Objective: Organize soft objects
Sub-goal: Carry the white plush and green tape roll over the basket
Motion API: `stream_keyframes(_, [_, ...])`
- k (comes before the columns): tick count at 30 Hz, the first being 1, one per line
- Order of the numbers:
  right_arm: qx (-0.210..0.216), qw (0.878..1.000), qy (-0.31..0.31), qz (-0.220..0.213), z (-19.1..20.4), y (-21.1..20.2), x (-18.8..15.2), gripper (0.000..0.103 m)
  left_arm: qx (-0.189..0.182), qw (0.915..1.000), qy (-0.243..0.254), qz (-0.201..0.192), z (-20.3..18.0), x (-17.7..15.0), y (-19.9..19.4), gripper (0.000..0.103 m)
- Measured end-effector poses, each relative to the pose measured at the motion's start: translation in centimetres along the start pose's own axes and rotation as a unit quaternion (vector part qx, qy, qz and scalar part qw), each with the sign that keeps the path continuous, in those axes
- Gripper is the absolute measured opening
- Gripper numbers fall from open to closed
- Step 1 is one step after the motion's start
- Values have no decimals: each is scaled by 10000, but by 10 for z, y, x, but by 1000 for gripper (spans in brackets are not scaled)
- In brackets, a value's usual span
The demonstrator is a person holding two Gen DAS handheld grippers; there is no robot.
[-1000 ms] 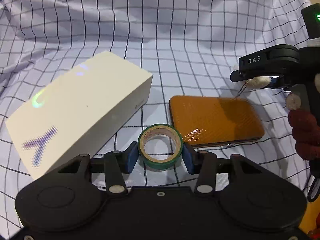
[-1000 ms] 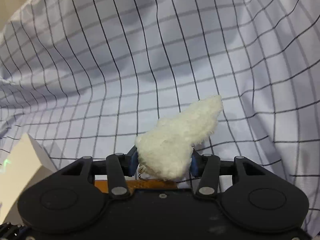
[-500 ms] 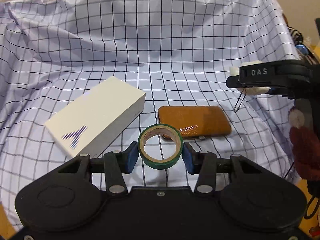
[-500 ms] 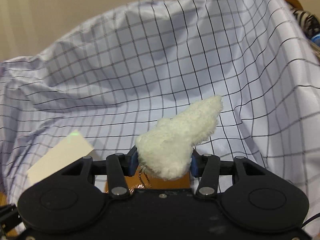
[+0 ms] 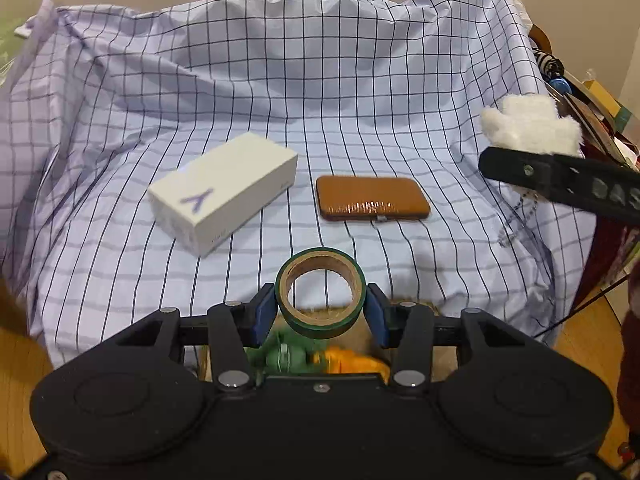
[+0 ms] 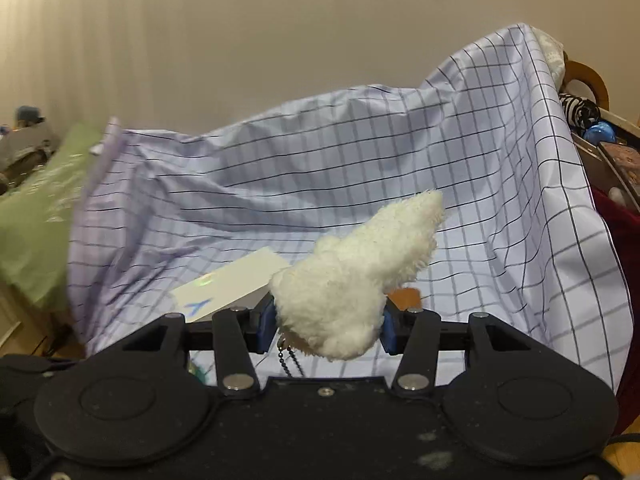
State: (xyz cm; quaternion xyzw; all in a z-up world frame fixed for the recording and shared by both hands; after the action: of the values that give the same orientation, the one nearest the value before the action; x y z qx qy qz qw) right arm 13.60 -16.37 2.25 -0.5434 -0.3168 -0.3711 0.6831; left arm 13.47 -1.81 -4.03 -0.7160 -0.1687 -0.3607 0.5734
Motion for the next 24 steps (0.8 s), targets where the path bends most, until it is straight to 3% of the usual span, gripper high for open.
stream_keyframes(7, [217,9996,176,74,8,-41,-36,49,-68,9998,-175,92,-9,-27,-17,46])
stream_keyframes(15, [155,9988,457,105,-3,-71,-63,49,-266,9989,-150,347,-31,-53,-15,46])
stream_keyframes(24, [72,9981,515,343,-3,-69,-82,49,-318,9977,-171,572,-36,-70,-6,46])
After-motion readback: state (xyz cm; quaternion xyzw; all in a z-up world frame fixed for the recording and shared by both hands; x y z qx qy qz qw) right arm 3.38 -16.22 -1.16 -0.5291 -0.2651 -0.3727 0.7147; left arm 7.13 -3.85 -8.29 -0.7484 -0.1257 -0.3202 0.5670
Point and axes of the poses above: each gripper's, at about its wrist camera, not at the fingertips, and y roughly the way its jaws point, z to its left, x to its top, the point moved 6 cm from there along y, roughly the way its jaws point, and after that the axes turned 4 degrees about y, right-handed, at the moved point
